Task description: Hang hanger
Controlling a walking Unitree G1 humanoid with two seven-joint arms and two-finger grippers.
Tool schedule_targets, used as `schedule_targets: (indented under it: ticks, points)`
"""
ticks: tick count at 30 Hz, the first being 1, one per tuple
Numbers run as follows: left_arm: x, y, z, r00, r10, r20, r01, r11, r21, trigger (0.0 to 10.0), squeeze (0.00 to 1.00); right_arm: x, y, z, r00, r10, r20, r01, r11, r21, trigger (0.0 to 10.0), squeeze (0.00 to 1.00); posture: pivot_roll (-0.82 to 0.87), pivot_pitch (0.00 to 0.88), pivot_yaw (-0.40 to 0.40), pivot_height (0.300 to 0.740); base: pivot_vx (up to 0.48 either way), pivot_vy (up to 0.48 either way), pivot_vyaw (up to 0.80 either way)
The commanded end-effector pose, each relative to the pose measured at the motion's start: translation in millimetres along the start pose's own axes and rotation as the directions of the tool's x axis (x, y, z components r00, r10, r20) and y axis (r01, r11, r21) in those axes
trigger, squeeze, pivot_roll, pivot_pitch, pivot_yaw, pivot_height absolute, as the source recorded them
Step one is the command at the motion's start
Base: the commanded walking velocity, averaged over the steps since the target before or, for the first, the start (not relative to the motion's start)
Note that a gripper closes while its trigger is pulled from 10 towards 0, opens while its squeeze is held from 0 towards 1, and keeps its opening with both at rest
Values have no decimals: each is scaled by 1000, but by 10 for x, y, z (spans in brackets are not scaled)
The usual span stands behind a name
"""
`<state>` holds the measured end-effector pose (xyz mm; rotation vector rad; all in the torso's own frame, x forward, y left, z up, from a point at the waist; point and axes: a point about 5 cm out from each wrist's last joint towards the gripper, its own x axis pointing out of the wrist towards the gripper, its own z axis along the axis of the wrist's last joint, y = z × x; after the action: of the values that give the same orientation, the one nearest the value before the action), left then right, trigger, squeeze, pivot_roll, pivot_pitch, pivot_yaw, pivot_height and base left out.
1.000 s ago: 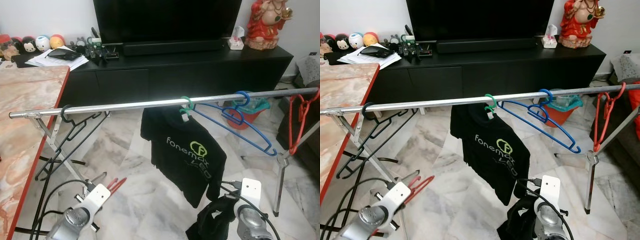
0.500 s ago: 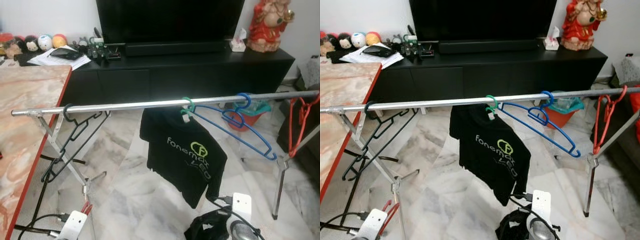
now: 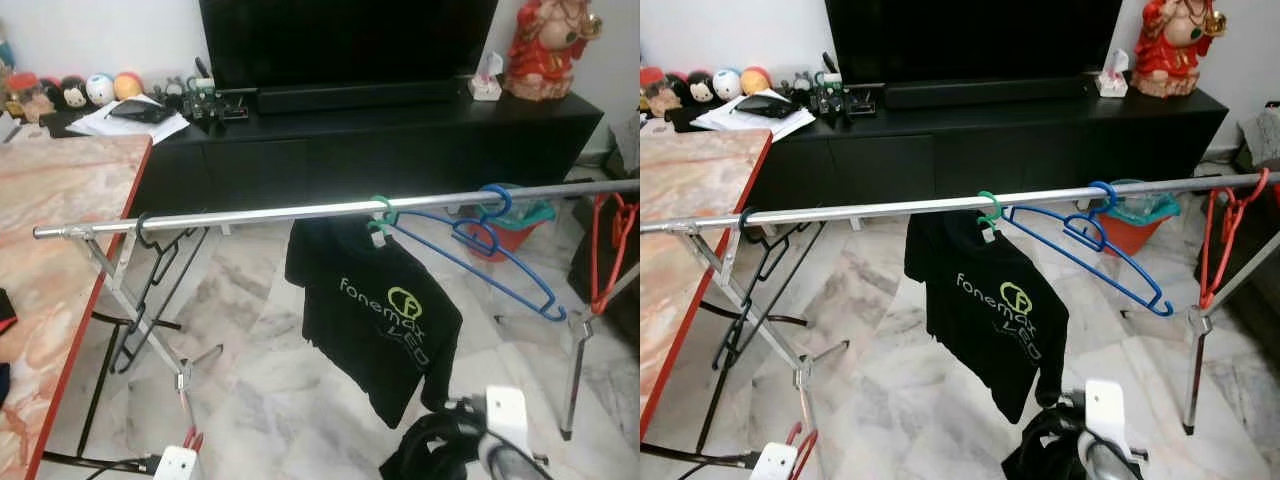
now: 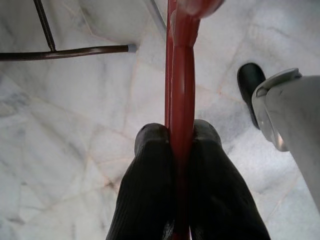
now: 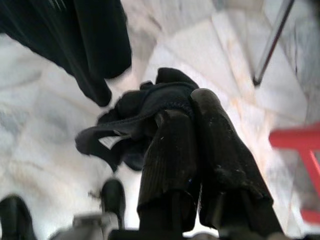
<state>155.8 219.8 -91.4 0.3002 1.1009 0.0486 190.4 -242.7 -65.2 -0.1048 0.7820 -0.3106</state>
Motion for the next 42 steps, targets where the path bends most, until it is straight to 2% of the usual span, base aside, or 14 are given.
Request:
schedule_targets:
  ticks: [1,8,13,17,19,20,26,34,39,42]
  points:
    - [11,42,107,999,12,29,-13,1000,12,10000,0,6,7,20,1000,1,3,-1,1000,13,10000,0,-191,0,41,740,0,0,0]
    - [24,76,297,997,30,67,-28,999,-30,10000,0,-9,129,-30,999,36,-33,-36,999,6,10000,0,-134,0,-49,740,0,0,0]
    - [24,99,270,998,30,54,-29,999,-32,10000,0,6,191,12,997,63,-44,-63,998,8,10000,0,-115,0,-16,740,0,0,0]
    - [23,126,236,999,29,39,-27,999,-43,10000,0,14,185,27,998,29,-54,-26,998,60,10000,0,-126,0,27,740,0,0,0]
    - [22,113,194,999,20,28,-19,999,-36,10000,0,17,185,43,999,-2,-52,9,990,143,10000,0,-148,0,46,740,0,0,0]
    - [22,111,191,999,19,26,-18,999,-36,10000,0,17,185,44,999,-4,-53,12,989,148,10000,0,-148,0,46,740,0,0,0]
    - [21,81,172,1000,12,21,-11,999,-49,10000,0,-11,224,-53,996,28,-86,-18,994,112,10000,0,-136,0,31,740,0,0,0]
    - [19,71,143,1000,13,19,-12,997,-76,10000,0,-66,176,-250,988,49,-149,-43,998,41,10000,0,-134,0,8,740,0,0,0]
    - [13,79,76,1000,2,7,-1,998,-62,10000,0,-99,144,-346,984,43,-175,-35,998,48,10000,0,-119,0,5,740,0,0,0]
    - [13,91,63,1000,6,-1,-6,998,-64,10000,0,-117,197,-378,981,52,-186,-44,998,48,10000,0,-121,0,8,740,-80,0,0]
